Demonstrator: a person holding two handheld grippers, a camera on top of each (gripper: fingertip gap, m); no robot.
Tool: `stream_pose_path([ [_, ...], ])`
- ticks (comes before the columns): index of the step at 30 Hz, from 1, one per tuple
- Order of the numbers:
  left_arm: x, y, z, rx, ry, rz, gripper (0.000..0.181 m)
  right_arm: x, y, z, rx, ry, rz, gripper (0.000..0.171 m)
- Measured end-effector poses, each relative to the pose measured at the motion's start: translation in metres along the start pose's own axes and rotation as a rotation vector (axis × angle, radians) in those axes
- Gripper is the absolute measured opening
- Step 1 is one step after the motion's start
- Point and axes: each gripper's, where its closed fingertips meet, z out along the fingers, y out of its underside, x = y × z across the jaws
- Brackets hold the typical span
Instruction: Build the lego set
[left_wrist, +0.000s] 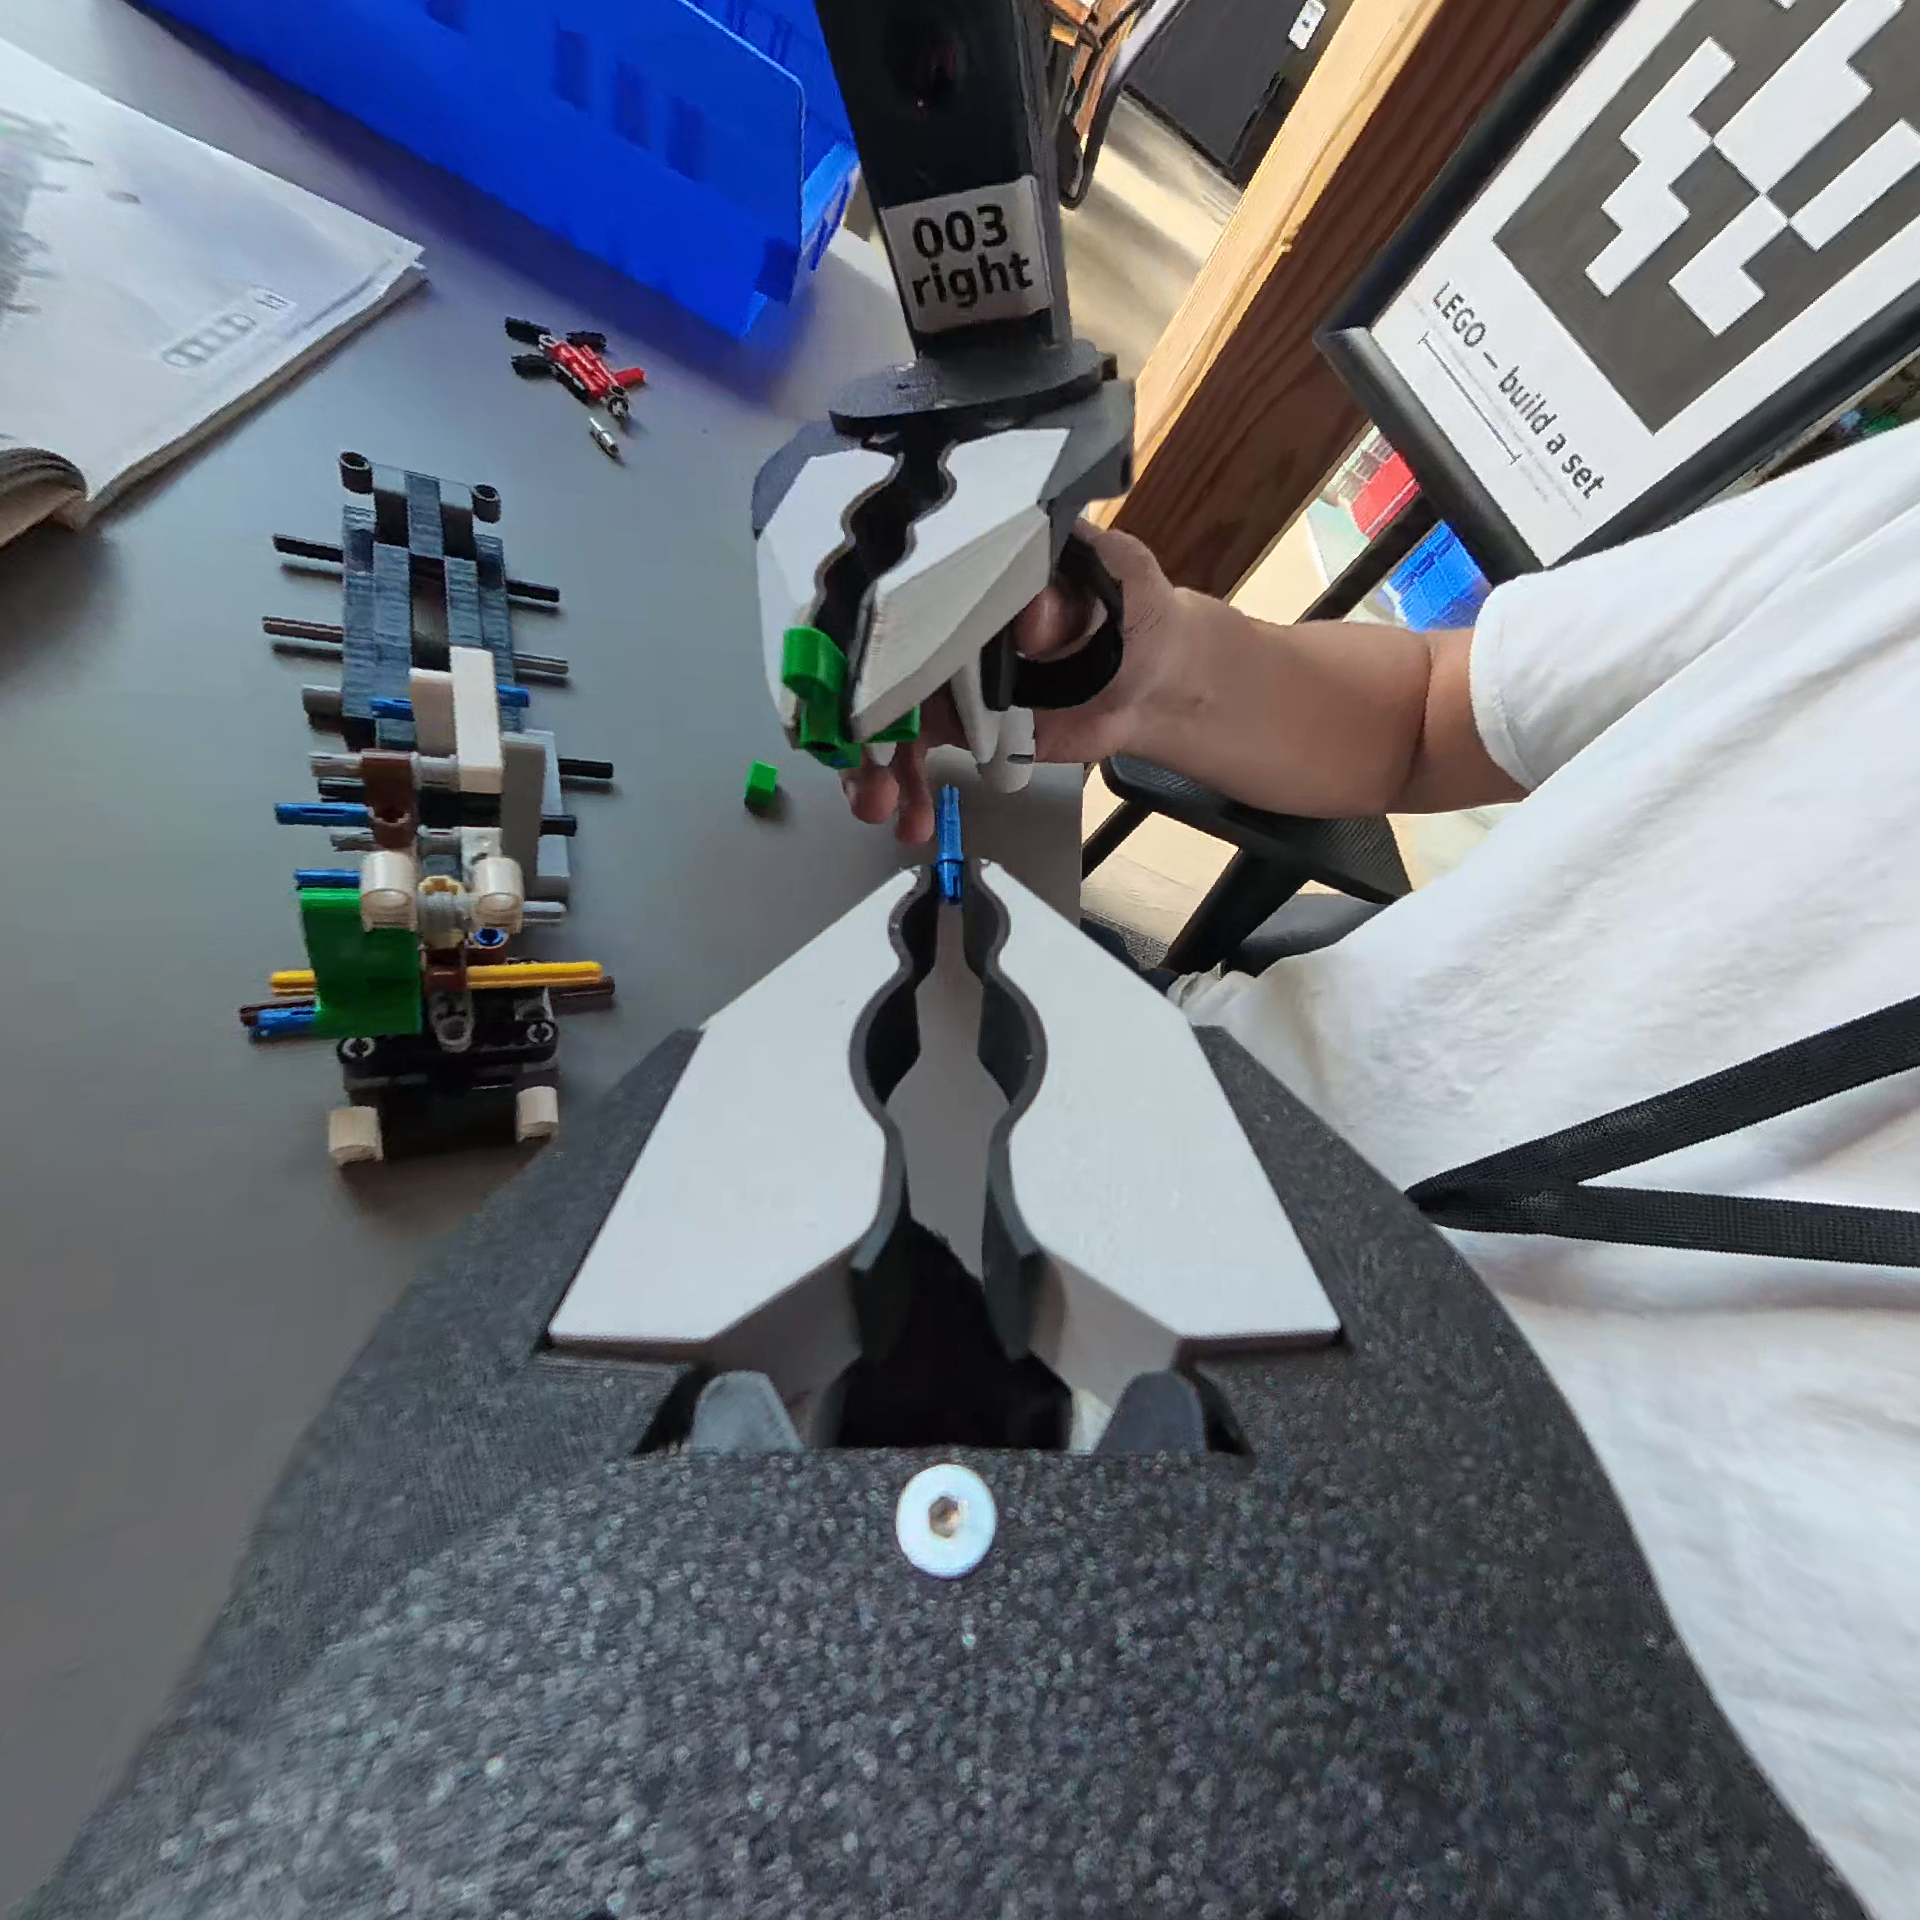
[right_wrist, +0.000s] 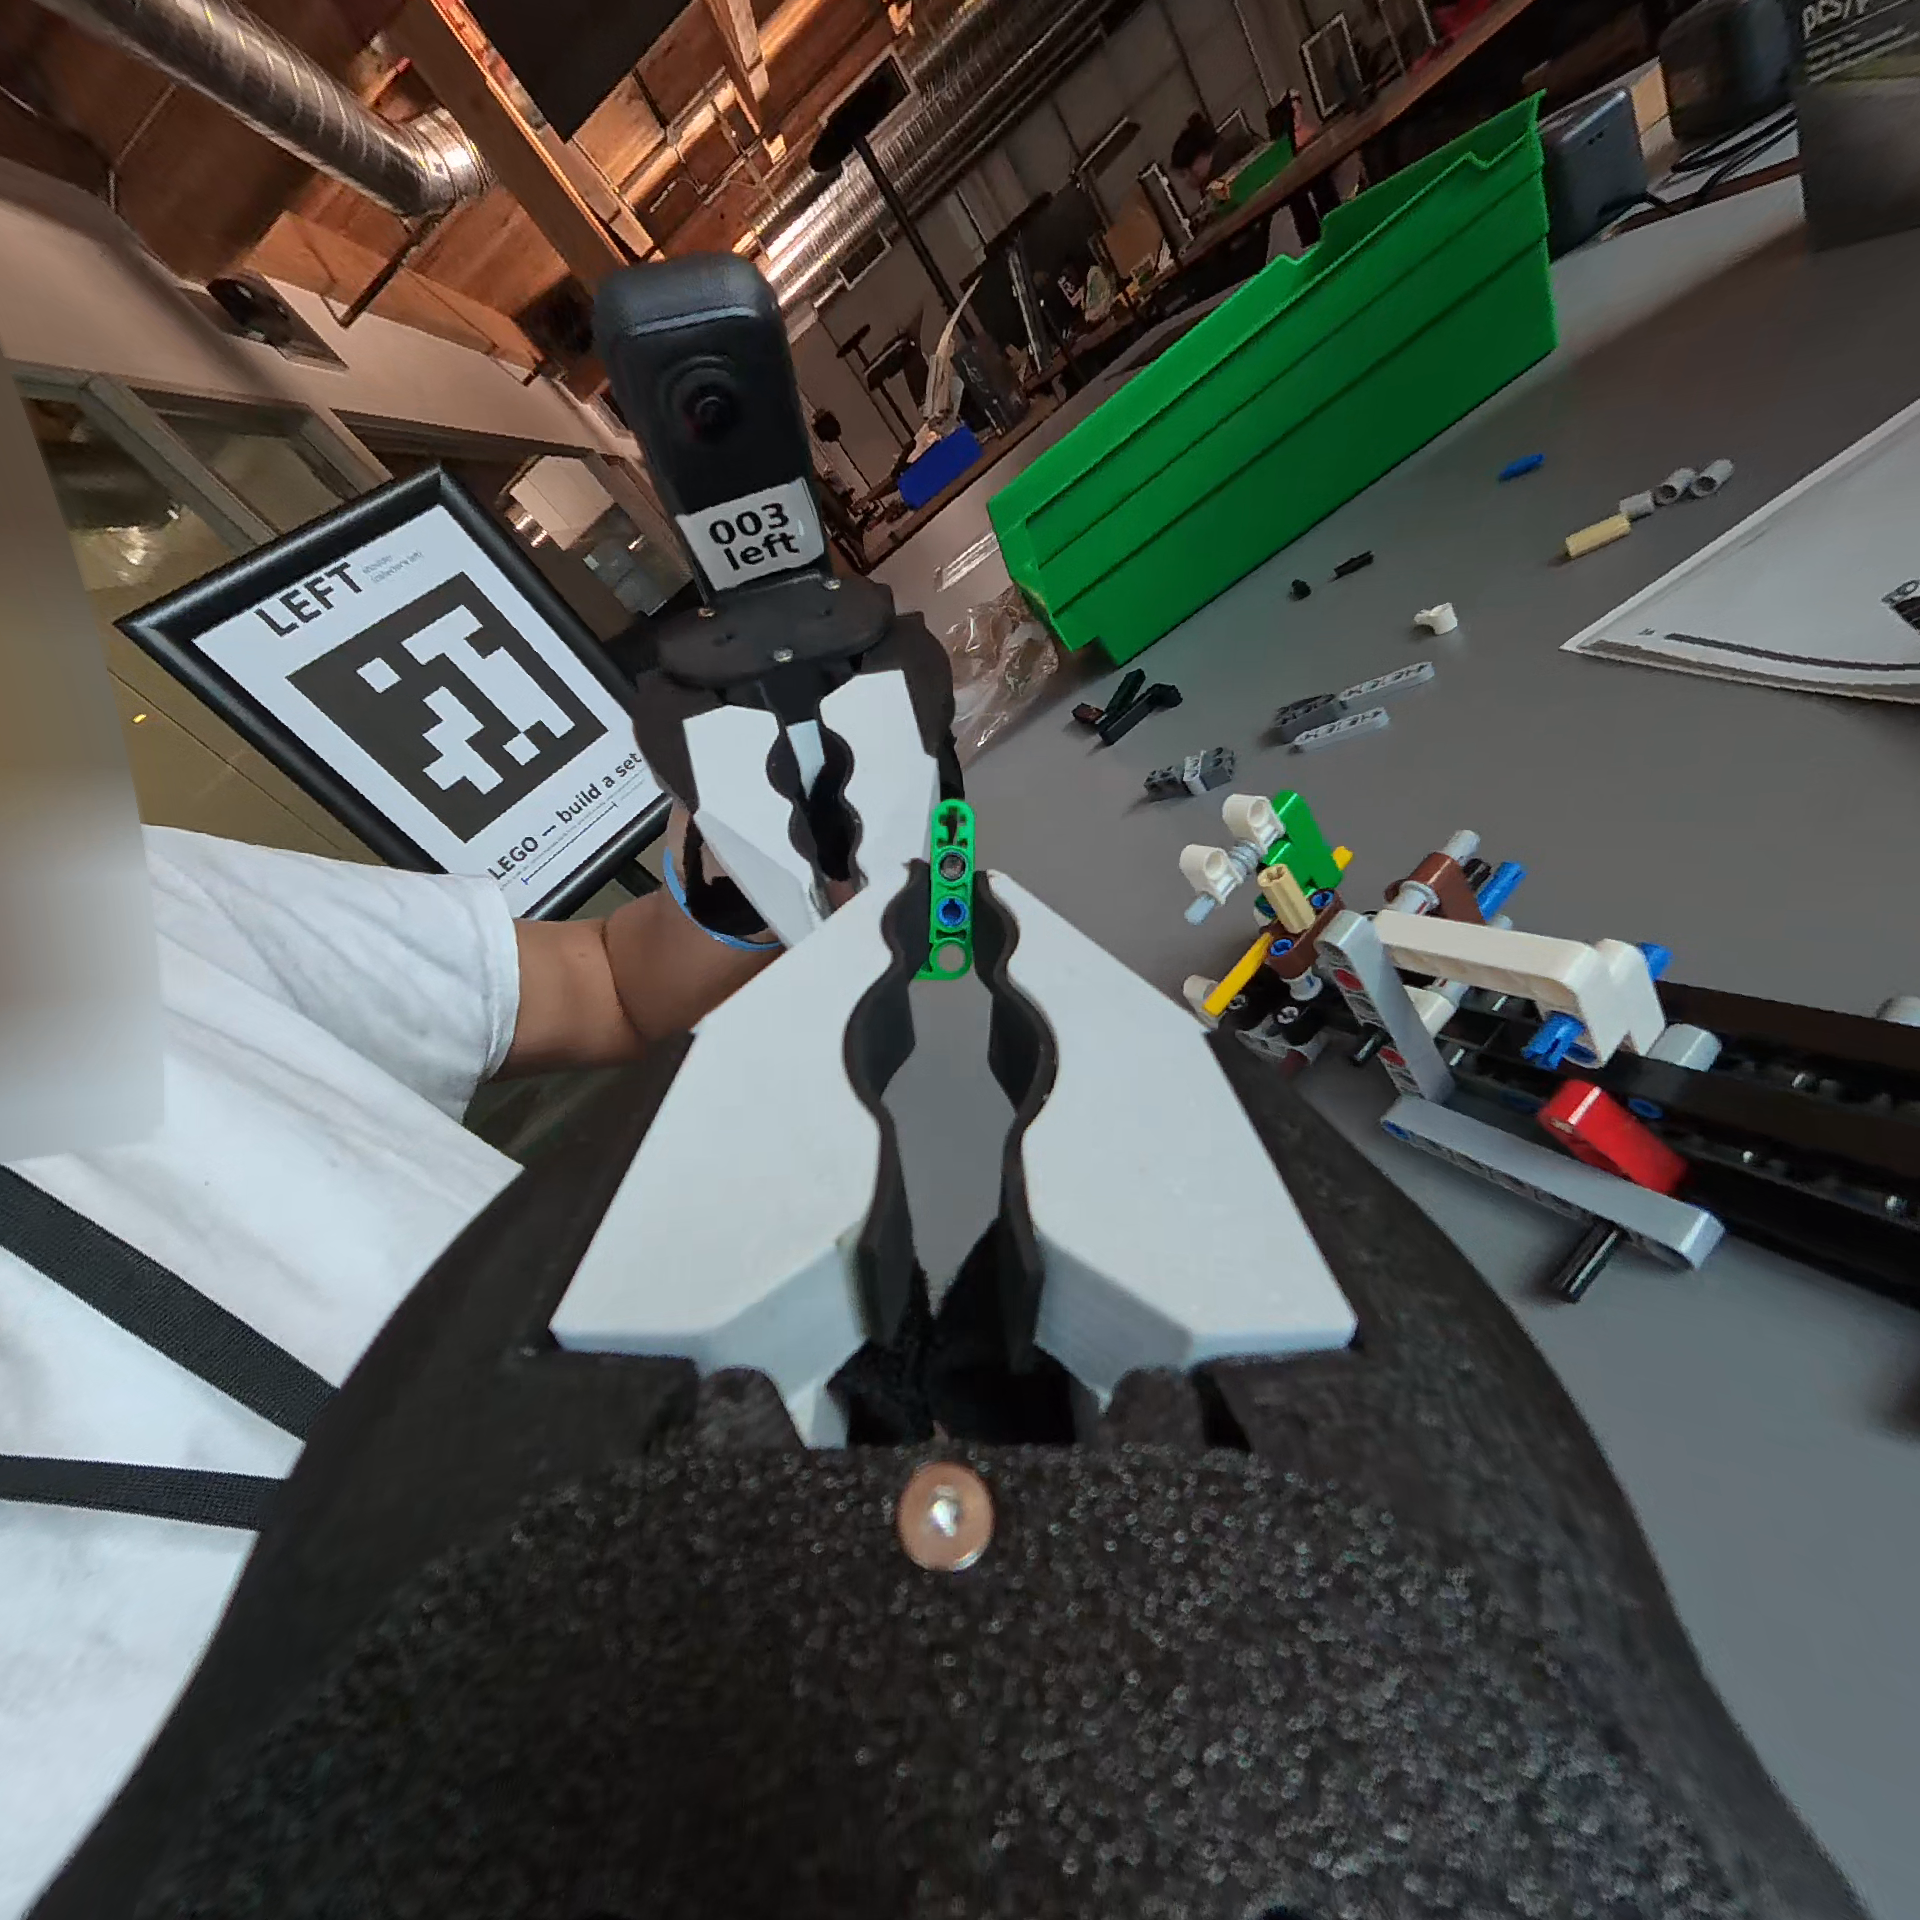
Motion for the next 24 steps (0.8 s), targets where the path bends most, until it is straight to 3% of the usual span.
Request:
stream_pose_path([
  [18,-0.005,-0.001,-0.006,0.161,0.071,-0.122,0.003,-0.003,0.006,0.011,0.083,-0.033,0.095,0.006],
  [24,0.000,-0.009,-0.008,0.221,0.226,-0.263,0.002,-0.009,-0.003,0.009,0.183,-0.025,0.035,0.006],
])
